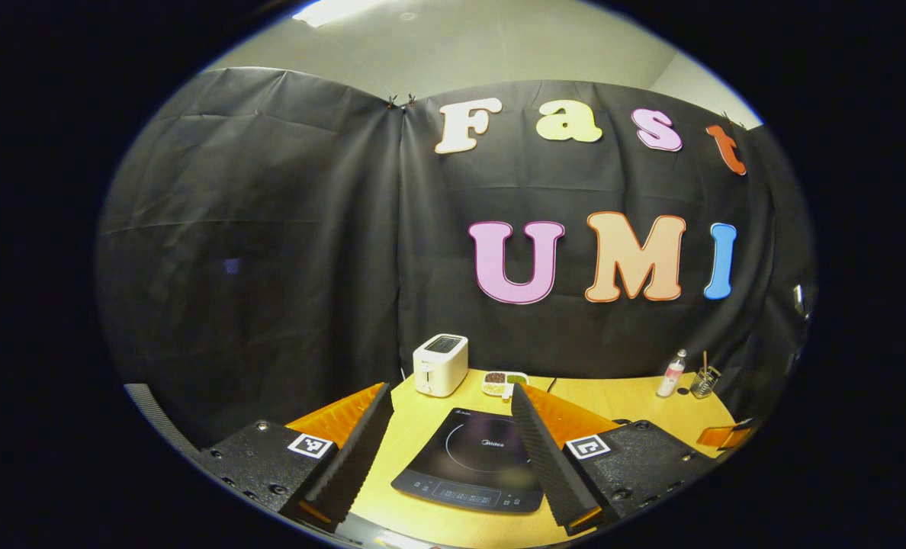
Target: First push the handle of the pot to place it horizontally, then grasp the pot with both hands and set it on the induction cooktop.
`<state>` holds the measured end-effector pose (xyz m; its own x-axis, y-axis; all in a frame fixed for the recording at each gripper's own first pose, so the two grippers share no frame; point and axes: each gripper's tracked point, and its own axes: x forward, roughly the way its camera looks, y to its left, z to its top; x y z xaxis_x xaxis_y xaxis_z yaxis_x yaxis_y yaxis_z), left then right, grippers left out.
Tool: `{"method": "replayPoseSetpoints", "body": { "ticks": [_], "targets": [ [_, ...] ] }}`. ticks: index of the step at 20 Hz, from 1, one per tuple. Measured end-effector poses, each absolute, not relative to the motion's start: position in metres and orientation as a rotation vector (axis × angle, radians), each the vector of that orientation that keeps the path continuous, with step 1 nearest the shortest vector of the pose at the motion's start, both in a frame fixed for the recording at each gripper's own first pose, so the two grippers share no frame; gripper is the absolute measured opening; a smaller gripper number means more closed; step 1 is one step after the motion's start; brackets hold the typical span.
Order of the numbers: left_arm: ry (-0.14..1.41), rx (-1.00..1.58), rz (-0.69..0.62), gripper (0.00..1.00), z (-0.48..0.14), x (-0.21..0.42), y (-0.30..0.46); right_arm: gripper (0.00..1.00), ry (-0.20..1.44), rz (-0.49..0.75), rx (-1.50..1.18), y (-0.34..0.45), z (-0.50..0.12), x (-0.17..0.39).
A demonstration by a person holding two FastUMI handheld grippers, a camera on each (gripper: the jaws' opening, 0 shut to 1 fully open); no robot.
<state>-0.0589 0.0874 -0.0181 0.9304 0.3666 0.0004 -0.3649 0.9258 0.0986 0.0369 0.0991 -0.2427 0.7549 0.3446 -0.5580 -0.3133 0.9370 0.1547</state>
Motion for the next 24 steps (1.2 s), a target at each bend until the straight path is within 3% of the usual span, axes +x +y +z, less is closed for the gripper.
{"method": "replayPoseSetpoints", "body": {
  "ticks": [1, 6, 7, 8, 11, 12, 14, 17, 21, 22, 24],
  "targets": [
    [0.022, 0.105, 0.377, 0.92, -0.018, -0.060, 0.088, 0.02, 0.643, 0.368, 0.051, 0.103, -0.253, 0.034],
    [0.036, 0.115, 0.384, 0.99, -0.024, -0.062, 0.091, 0.02, 0.778, 0.410, 0.026, 0.115, -0.311, 0.012],
    [0.033, 0.109, 0.379, 0.95, -0.023, -0.062, 0.090, 0.00, 0.802, 0.418, 0.016, 0.117, -0.321, 0.008],
    [0.035, 0.105, 0.379, 0.99, -0.025, -0.063, 0.090, 0.03, 0.826, 0.426, -0.002, 0.118, -0.331, 0.004],
    [0.047, 0.113, 0.402, 0.92, -0.030, -0.064, 0.097, 0.03, 0.878, 0.451, -0.036, 0.125, -0.352, -0.007],
    [0.051, 0.113, 0.409, 0.95, -0.032, -0.066, 0.099, 0.00, 0.892, 0.459, -0.038, 0.129, -0.358, -0.009],
    [0.062, 0.110, 0.420, 0.92, -0.035, -0.070, 0.102, 0.00, 0.922, 0.467, -0.042, 0.136, -0.370, -0.013],
    [0.076, 0.105, 0.436, 0.95, -0.040, -0.072, 0.106, 0.00, 0.965, 0.478, -0.044, 0.144, -0.386, -0.019],
    [0.080, 0.098, 0.462, 0.95, -0.041, -0.076, 0.112, 0.02, 1.033, 0.450, -0.060, 0.141, -0.411, -0.019],
    [0.081, 0.094, 0.466, 0.92, -0.043, -0.076, 0.113, 0.02, 1.047, 0.439, -0.061, 0.138, -0.416, -0.019],
    [0.085, 0.091, 0.476, 0.95, -0.045, -0.077, 0.116, 0.03, 1.059, 0.416, -0.074, 0.128, -0.424, -0.016]
  ]
}}
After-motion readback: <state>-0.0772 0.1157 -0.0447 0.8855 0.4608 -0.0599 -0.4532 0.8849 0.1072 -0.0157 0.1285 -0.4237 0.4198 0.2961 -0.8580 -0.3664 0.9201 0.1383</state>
